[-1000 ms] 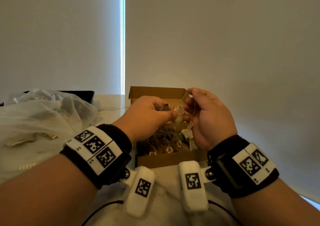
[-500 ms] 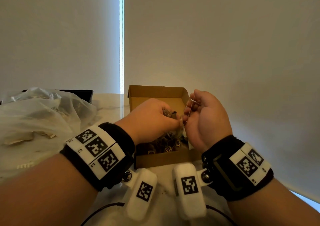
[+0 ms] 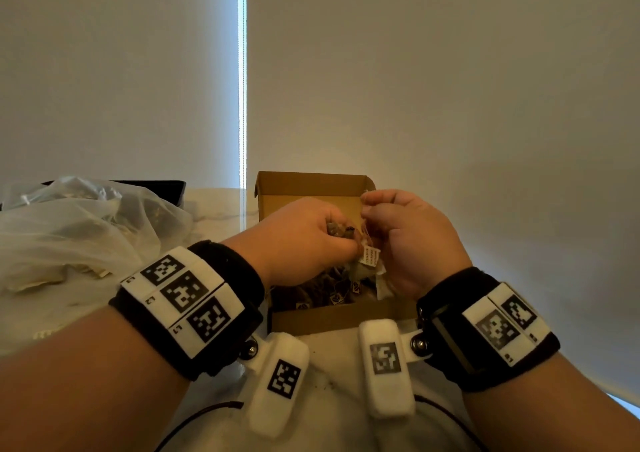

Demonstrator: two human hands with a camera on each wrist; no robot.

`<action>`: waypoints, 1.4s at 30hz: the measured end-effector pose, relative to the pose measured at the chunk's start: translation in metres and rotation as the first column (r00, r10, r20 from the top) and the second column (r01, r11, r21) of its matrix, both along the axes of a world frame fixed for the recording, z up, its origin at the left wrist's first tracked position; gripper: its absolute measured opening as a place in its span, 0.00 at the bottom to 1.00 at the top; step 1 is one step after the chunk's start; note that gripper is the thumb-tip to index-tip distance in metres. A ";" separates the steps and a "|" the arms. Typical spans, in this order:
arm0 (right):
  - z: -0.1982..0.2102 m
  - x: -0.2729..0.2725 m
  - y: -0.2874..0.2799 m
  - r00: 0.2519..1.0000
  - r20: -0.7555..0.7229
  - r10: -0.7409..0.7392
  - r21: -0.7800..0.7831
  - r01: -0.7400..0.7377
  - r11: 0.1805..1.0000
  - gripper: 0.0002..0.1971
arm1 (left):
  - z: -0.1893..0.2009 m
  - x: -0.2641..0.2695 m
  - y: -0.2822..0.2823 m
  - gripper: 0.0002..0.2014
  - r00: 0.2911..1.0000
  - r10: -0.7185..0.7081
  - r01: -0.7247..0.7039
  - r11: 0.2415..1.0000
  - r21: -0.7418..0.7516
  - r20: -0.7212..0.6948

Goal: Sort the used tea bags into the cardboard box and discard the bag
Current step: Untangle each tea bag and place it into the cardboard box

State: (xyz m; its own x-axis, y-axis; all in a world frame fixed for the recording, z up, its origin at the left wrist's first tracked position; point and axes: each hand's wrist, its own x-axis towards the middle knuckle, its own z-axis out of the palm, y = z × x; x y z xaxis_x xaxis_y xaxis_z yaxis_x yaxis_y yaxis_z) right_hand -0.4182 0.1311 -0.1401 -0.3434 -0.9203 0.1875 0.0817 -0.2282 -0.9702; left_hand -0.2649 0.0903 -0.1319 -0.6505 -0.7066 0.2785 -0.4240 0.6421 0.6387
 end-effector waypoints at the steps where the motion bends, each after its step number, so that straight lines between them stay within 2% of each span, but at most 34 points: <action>1: 0.000 -0.003 -0.001 0.999 -0.034 0.029 0.049 -0.027 0.998 0.07 | 0.002 0.002 0.001 0.10 1.000 -0.019 0.019 1.000 0.000 -0.012; 3: -0.002 -0.008 -0.004 0.991 -0.104 0.089 0.143 -0.074 0.987 0.05 | 0.004 0.004 0.001 0.10 0.997 -0.035 0.035 0.999 -0.009 -0.064; 5: -0.004 -0.008 -0.007 0.990 -0.076 0.114 0.187 -0.098 0.977 0.12 | 0.005 0.006 0.002 0.09 0.993 -0.024 0.022 1.000 -0.014 -0.114; 9: -0.004 -0.010 -0.009 0.995 0.085 0.048 0.220 -0.066 0.973 0.28 | 0.005 0.007 0.001 0.07 0.982 0.008 -0.004 1.000 0.020 -0.189; 12: -0.004 -0.014 -0.009 0.997 0.078 -0.007 0.153 -0.005 0.988 0.35 | 0.005 0.008 -0.001 0.06 0.975 0.024 -0.017 0.999 0.036 -0.223; 13: -0.005 -0.016 -0.009 1.000 0.031 0.000 0.114 -0.004 0.993 0.34 | 0.005 0.008 -0.002 0.06 0.973 0.029 -0.020 0.999 0.042 -0.230; 15: -0.005 -0.018 -0.006 0.991 -0.062 0.115 0.045 -0.112 0.993 0.24 | 0.004 0.009 -0.003 0.07 0.972 0.037 -0.027 0.999 0.045 -0.230; 17: -0.006 -0.018 -0.002 0.958 -0.217 0.186 0.029 -0.185 0.982 0.15 | 0.003 0.010 -0.005 0.08 0.972 0.035 -0.026 0.999 0.043 -0.232; 19: -0.006 -0.016 0.000 0.921 -0.350 0.170 0.008 -0.178 0.984 0.09 | 0.002 0.011 -0.008 0.09 0.970 0.046 -0.035 0.998 0.050 -0.239; 21: -0.006 -0.017 -0.001 0.920 -0.364 0.142 -0.001 -0.153 0.988 0.03 | 0.001 0.010 -0.011 0.08 0.964 0.059 -0.043 0.997 0.067 -0.259; 24: -0.005 -0.024 -0.002 0.958 -0.279 0.063 -0.014 -0.070 0.997 0.04 | -0.003 0.009 -0.013 0.06 0.944 0.099 -0.069 0.992 0.104 -0.314; 27: -0.004 -0.036 -0.005 0.970 -0.209 -0.123 0.007 0.127 0.992 0.04 | -0.010 0.010 -0.019 0.07 0.895 0.183 -0.115 0.976 0.186 -0.408; 29: -0.006 -0.045 -0.007 0.933 -0.265 -0.245 0.022 0.260 0.965 0.06 | -0.014 0.010 -0.023 0.08 0.864 0.218 -0.113 0.962 0.249 -0.453; 31: -0.011 -0.052 -0.012 0.871 -0.385 -0.307 0.061 0.356 0.933 0.12 | -0.019 0.009 -0.025 0.08 0.846 0.244 -0.100 0.946 0.307 -0.475; 34: -0.017 -0.052 -0.016 0.830 -0.490 -0.266 0.148 0.380 0.913 0.13 | -0.025 0.008 -0.027 0.07 0.831 0.276 -0.100 0.928 0.359 -0.483; 37: -0.017 -0.050 -0.018 0.796 -0.578 -0.178 0.208 0.355 0.911 0.12 | -0.028 0.008 -0.026 0.08 0.839 0.274 -0.110 0.931 0.347 -0.471; 42: -0.012 -0.044 -0.018 0.664 -0.741 -0.100 0.225 0.387 0.894 0.14 | -0.027 0.008 -0.026 0.09 0.841 0.276 -0.119 0.933 0.339 -0.466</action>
State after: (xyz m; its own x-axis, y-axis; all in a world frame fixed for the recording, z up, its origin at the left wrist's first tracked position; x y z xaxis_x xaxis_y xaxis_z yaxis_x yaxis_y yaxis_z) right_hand -0.4625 0.1126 -0.1518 -0.4635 -0.8704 0.1661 -0.6554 0.2106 -0.7253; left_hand -0.2573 0.0647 -0.1591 -0.3158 -0.9031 0.2909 -0.0951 0.3352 0.9373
